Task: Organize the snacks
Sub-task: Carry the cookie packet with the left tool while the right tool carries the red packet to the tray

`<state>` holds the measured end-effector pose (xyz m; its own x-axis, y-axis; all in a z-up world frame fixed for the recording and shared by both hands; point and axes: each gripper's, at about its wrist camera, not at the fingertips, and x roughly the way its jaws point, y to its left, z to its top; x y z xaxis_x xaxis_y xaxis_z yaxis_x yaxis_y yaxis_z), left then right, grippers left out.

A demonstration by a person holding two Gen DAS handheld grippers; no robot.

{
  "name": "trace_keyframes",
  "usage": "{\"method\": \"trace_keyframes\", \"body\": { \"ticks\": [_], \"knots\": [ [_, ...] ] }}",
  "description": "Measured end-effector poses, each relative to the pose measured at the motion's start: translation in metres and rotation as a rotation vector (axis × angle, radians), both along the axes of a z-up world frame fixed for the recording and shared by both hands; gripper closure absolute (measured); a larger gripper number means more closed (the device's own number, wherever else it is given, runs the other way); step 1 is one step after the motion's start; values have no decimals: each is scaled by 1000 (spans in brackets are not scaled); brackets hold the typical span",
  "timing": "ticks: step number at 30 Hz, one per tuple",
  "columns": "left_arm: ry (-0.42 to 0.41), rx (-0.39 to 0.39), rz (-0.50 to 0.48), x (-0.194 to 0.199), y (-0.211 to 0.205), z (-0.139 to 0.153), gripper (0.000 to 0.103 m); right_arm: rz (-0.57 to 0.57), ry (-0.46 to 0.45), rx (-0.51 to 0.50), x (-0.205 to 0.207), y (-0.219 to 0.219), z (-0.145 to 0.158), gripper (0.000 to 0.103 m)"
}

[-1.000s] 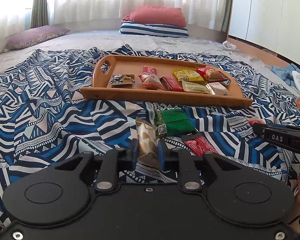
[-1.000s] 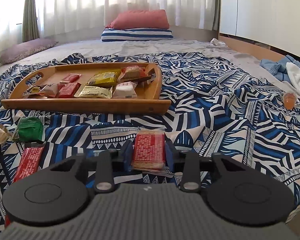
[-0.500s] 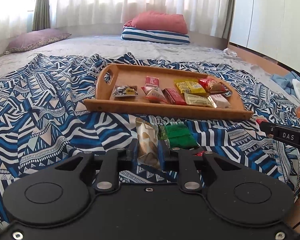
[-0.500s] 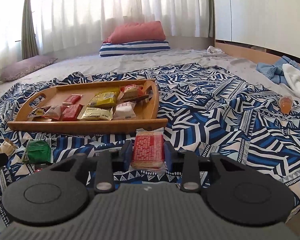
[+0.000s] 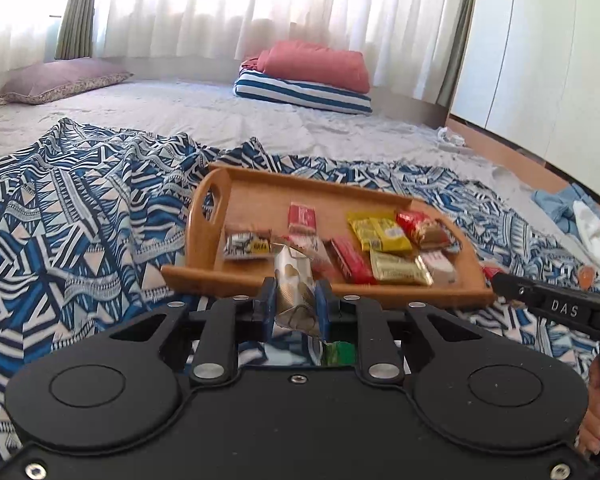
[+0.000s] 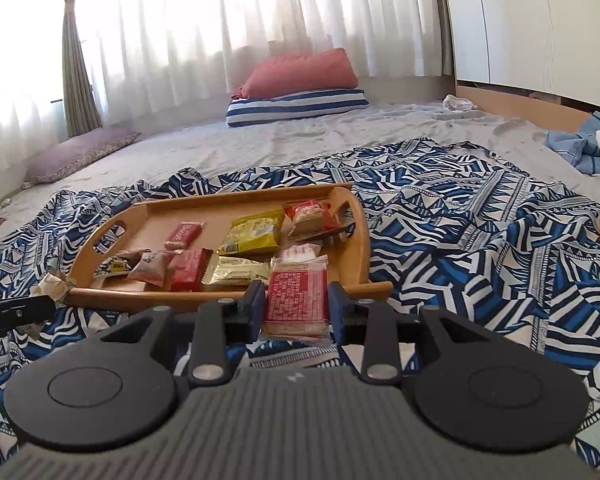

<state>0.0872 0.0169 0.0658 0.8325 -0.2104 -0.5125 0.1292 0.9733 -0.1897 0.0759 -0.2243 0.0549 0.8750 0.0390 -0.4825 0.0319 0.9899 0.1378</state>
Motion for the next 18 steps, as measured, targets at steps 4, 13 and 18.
{"method": "trace_keyframes", "body": {
  "ticks": [4,13,18],
  "knots": [
    [-8,-19,-6,24,7,11,84,31,12,16,20,9,12,65],
    [28,-77,-29,82,20,23,84,79,71,76,74,25,31,65],
    [88,-145,-61,120,26,18,84,114,135,85,111,38,30,65]
  ]
}}
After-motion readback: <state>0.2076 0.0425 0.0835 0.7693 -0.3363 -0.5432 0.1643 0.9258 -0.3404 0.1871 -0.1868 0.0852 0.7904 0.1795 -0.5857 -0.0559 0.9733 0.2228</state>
